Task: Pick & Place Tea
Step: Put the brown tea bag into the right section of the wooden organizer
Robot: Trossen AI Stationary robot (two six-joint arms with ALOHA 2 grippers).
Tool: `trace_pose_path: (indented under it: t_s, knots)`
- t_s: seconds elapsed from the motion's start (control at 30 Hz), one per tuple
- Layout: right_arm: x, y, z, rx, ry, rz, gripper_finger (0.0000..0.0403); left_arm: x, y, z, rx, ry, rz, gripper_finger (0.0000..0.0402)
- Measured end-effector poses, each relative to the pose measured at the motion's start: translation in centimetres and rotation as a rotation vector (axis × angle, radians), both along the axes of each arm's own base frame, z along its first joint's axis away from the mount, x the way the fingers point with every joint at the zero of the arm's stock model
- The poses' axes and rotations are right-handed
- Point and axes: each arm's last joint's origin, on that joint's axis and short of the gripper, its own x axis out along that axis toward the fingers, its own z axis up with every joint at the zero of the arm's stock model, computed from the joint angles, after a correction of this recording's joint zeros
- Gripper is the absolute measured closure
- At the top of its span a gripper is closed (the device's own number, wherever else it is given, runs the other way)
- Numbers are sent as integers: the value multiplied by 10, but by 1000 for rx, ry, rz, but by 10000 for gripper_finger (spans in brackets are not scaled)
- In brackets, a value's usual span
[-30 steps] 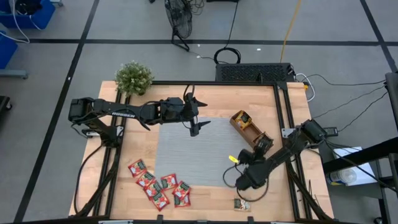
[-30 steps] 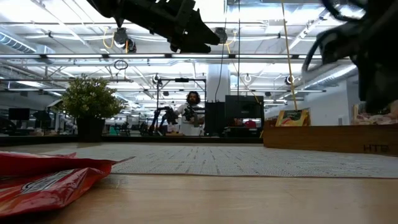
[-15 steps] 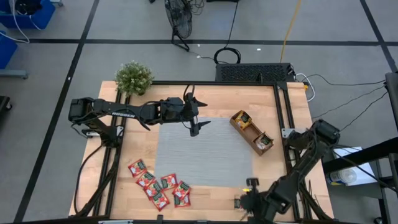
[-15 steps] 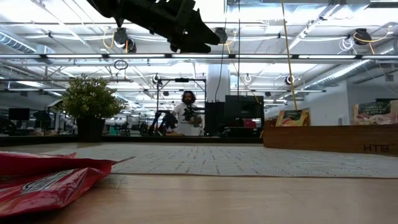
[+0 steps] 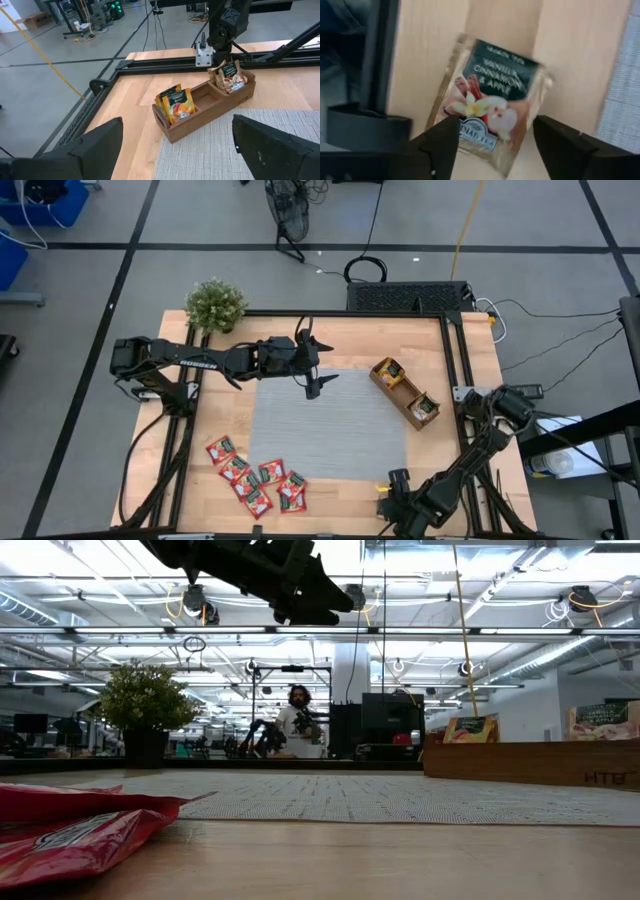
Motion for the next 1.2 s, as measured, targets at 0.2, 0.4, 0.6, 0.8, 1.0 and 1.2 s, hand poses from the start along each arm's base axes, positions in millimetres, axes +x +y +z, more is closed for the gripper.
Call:
trace_pose_path:
  t_s: [0.2, 0.4, 0.6, 0.8, 1.0, 1.2]
  knots:
    - [3, -1, -6, -13, 15, -17, 146, 0, 0, 0, 0, 0, 1, 36]
    - [4, -3, -4, 10, 30, -43, 179, 0, 0, 0, 0, 1, 1, 36]
    - [6, -4, -4, 29, 40, -35, 225, 0, 0, 0, 0, 1, 1, 36]
    - [11, -7, -4, 34, 38, -23, 283, 0, 0, 0, 0, 0, 0, 36]
    - [15, -9, -4, 49, 47, 43, 364, 0, 0, 0, 0, 0, 0, 36]
    - [15, -15, 4, -22, -16, 58, 396, 0, 0, 0, 0, 1, 0, 36]
